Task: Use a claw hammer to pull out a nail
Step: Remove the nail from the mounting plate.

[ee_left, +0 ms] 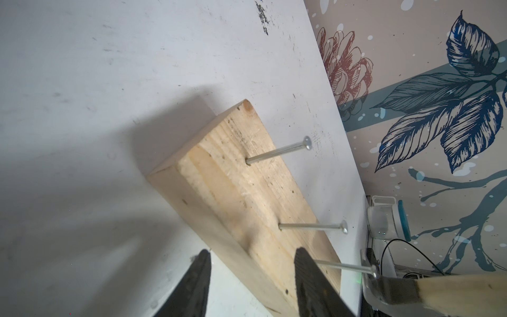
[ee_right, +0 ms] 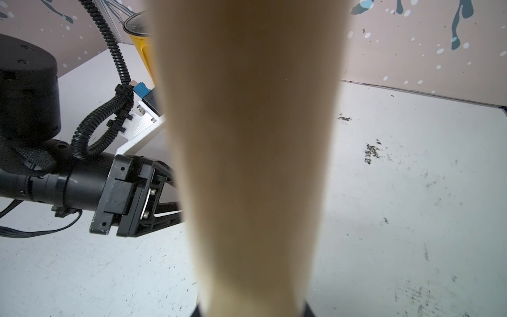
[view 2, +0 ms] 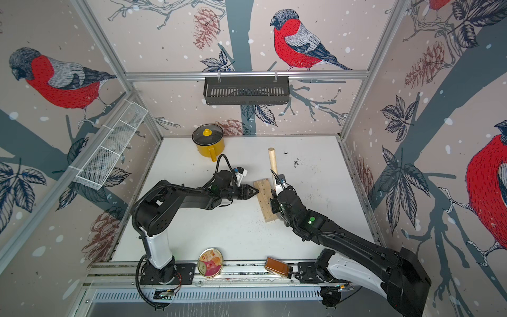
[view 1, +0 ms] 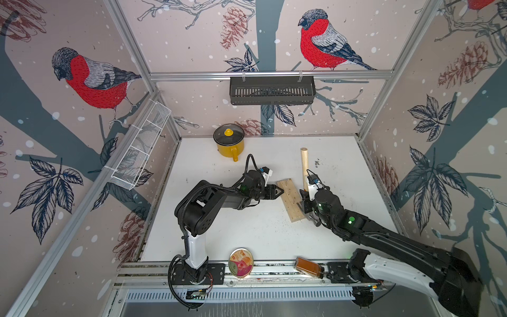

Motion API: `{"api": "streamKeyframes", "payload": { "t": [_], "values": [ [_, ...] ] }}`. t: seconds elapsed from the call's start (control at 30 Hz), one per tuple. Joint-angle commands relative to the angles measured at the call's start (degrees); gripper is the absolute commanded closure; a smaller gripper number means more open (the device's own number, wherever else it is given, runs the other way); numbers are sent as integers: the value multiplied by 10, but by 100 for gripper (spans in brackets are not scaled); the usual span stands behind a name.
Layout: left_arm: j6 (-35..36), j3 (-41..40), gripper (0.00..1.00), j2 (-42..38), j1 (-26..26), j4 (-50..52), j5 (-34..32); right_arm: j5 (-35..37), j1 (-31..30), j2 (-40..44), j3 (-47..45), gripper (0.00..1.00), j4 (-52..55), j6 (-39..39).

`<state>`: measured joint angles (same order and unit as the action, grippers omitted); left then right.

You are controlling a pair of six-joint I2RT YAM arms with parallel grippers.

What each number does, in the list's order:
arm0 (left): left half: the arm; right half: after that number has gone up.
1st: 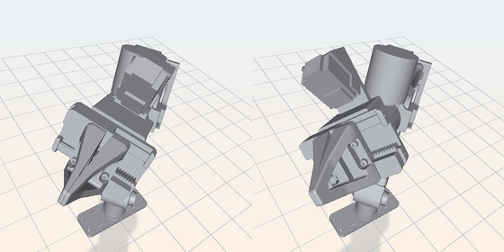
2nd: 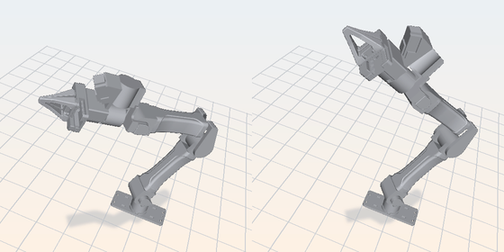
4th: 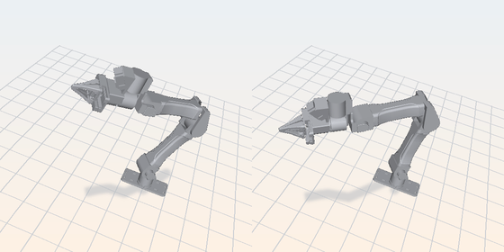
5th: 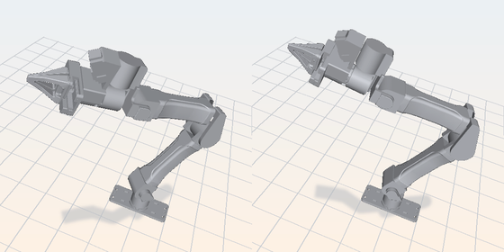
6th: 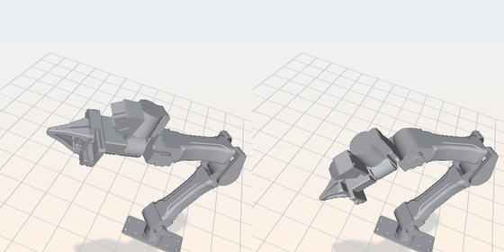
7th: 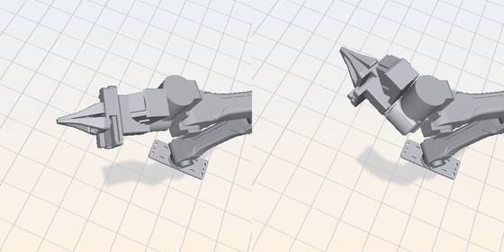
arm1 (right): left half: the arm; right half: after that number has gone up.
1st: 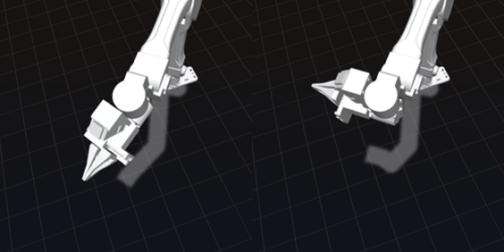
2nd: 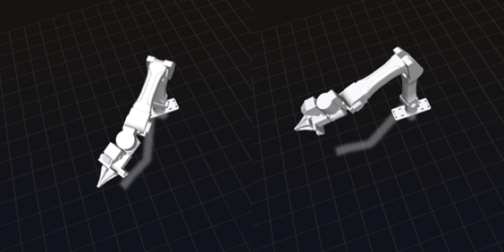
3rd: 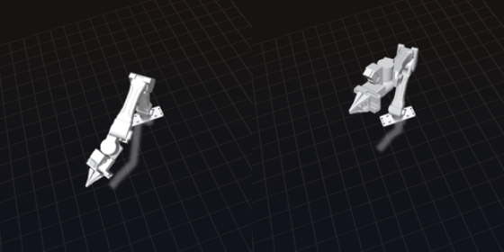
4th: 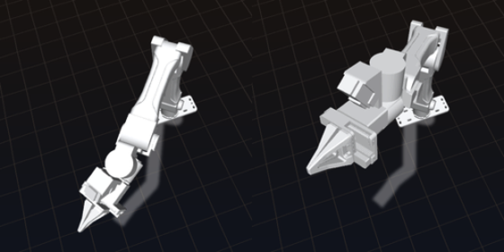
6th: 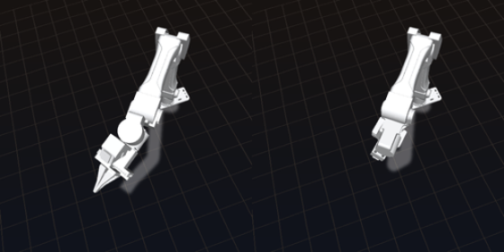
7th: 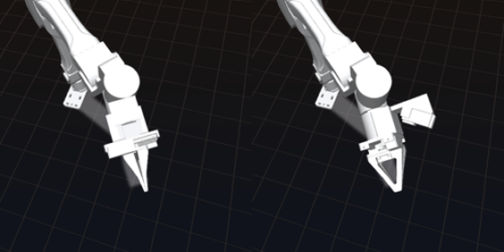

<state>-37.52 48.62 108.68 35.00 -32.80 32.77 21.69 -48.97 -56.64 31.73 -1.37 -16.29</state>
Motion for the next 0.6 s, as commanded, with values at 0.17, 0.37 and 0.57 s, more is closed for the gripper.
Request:
{"api": "streamKeyframes", "payload": {
  "t": [0.17,0.37,0.57],
  "values": [
    [8,10,50,6,1,16,-2,-13,-1,-41,21,98,-77,17],
    [11,14,50,7,1,27,-3,-14,-1,-50,20,99,-76,19],
    [9,14,50,8,1,24,2,-3,1,-56,17,99,-87,26]
  ]
}}
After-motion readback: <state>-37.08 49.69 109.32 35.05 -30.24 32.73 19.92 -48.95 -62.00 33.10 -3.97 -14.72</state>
